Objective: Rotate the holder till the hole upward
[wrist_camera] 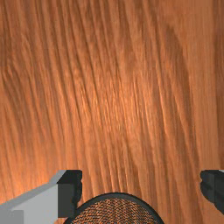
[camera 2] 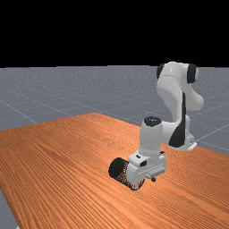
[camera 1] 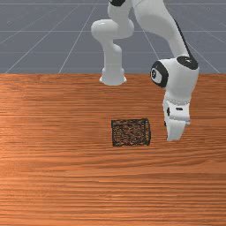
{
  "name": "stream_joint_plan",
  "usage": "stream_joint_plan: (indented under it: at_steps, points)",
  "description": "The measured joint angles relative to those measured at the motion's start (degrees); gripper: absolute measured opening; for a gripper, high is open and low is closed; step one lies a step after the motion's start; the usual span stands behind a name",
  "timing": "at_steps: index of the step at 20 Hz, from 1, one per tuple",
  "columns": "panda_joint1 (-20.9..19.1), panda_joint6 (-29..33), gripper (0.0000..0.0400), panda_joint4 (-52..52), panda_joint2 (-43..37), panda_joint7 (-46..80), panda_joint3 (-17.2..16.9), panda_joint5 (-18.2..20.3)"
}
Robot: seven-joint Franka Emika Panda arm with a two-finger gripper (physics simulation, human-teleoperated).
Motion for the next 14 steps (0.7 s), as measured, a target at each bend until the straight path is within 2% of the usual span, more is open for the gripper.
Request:
stream_joint_plan:
  at_steps: [1, 3, 4, 9, 10, 11, 13, 14]
  points:
    - [2.8, -2.78, 0.04, 2.97, 2.74, 3.43, -2.76, -3.35]
    - [9.14, -21.68, 0.0399, 21.04, 14.51, 5.67, -9.89, -11.0]
    - [1.17, 2.18, 0.04, 0.87, 3.94, 0.94, -0.79, -0.73]
    - [8.63, -4.61, 0.04, 6.86, 8.8, 8.79, -6.38, -7.41]
    - [15.49, -29.68, 0.04, 31.08, 22.68, 11.1, -15.17, -16.16]
    - [16.06, -24.71, 0.04, 23.59, 18.94, 13.77, -14.1, -15.61]
    - [16.93, -26.04, 0.04, 24.33, 19.57, 14.45, -14.83, -16.5]
    - [17.53, -30.86, 0.04, 29.81, 22.63, 13.38, -16.37, -17.96]
